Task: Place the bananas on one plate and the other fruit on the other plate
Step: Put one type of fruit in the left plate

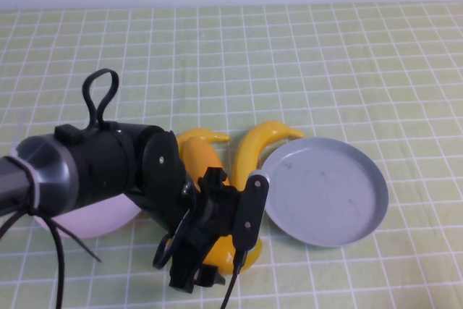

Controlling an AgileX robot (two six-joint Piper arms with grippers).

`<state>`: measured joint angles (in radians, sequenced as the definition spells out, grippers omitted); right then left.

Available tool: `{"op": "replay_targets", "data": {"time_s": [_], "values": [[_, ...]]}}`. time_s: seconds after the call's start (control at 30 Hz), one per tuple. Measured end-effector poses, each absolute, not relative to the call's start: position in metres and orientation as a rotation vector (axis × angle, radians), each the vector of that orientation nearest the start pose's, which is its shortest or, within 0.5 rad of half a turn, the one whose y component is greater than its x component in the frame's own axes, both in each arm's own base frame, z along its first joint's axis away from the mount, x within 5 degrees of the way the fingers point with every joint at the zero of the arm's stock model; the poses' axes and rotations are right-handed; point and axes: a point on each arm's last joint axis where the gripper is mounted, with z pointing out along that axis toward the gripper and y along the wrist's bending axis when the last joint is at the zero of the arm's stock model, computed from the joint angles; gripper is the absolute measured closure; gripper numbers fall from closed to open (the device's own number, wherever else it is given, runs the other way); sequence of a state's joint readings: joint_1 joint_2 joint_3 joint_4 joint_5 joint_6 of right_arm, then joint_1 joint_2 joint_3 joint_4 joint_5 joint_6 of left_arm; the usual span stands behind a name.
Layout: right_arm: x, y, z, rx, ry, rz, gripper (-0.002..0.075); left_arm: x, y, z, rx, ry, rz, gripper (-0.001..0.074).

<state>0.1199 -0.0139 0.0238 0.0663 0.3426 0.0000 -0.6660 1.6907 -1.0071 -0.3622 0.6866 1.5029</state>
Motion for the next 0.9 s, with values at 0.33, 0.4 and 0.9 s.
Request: {"op": "replay_targets", "data": {"time_s": [0.33, 0.4, 0.9], "values": [[0.053, 0.008, 0.175, -0.068, 1.837, 0.148, 0.0742, 0.243, -0.212, 0.181, -2.876, -1.930, 0.153, 0.0131], [0.053, 0.008, 0.175, -0.068, 1.837, 0.148, 0.0742, 0.243, -0.212, 0.181, -2.873, -1.934, 0.152, 0.0181], [0.053, 0.008, 0.175, -0.068, 1.837, 0.148, 0.0742, 0.229, -0.200, 0.238, -2.363, -2.674, 0.325, 0.0209]]}}
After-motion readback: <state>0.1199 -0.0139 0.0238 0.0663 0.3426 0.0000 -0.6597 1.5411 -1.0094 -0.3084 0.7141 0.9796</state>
